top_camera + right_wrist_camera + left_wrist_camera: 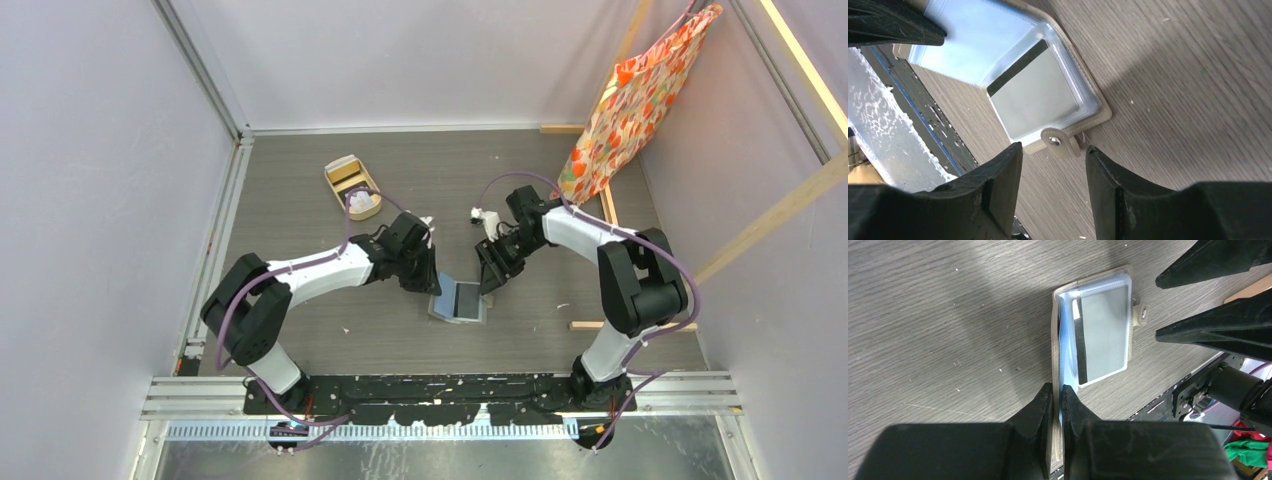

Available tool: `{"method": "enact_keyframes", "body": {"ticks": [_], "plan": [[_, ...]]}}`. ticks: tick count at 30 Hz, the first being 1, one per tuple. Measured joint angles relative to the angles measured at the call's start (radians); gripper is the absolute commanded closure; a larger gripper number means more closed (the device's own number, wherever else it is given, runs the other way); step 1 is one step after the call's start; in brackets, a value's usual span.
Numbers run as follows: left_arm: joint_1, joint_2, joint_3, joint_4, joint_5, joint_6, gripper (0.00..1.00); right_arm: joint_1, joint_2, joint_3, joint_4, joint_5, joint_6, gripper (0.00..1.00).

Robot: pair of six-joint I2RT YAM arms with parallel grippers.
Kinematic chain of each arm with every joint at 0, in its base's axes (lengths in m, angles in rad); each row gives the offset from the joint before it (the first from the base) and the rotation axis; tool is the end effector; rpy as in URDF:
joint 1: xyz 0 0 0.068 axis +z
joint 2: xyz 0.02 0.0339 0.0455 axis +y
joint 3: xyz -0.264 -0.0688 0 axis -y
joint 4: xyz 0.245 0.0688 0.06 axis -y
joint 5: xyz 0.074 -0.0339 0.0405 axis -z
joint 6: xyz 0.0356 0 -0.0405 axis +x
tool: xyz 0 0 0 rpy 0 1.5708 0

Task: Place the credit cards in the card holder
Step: Close the card holder at the center of the board.

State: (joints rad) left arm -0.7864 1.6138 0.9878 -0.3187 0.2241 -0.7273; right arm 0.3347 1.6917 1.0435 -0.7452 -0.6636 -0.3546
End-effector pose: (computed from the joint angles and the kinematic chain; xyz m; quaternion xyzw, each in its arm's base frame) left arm 0.2266 -0.2383 0.1942 0.0624 0.9440 -0.2875 0.1494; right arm 0.2775 0.1197 0.1750 -0.3453 0.8766 0.3236 0.0870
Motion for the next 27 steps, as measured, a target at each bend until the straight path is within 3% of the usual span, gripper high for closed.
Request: {"method": "enact_keyframes", "body": {"ticks": [5, 16, 27], "plan": [[0.0, -0.006, -0.04, 0.045, 0.0, -0.024, 1.0, 0.045, 0.024, 0.0, 0.016, 0.018, 0.01, 0.45], [0.0, -0.114, -0.177, 0.151, -0.047, -0.114, 1.0, 0.114, 0.021, 0.0, 0.032, 0.134, 0.002, 0.51], [0.0, -0.154, -0.212, 0.183, -0.084, -0.163, 1.0, 0.117, -0.063, -0.005, 0.065, 0.235, 0.003, 0.51]]}}
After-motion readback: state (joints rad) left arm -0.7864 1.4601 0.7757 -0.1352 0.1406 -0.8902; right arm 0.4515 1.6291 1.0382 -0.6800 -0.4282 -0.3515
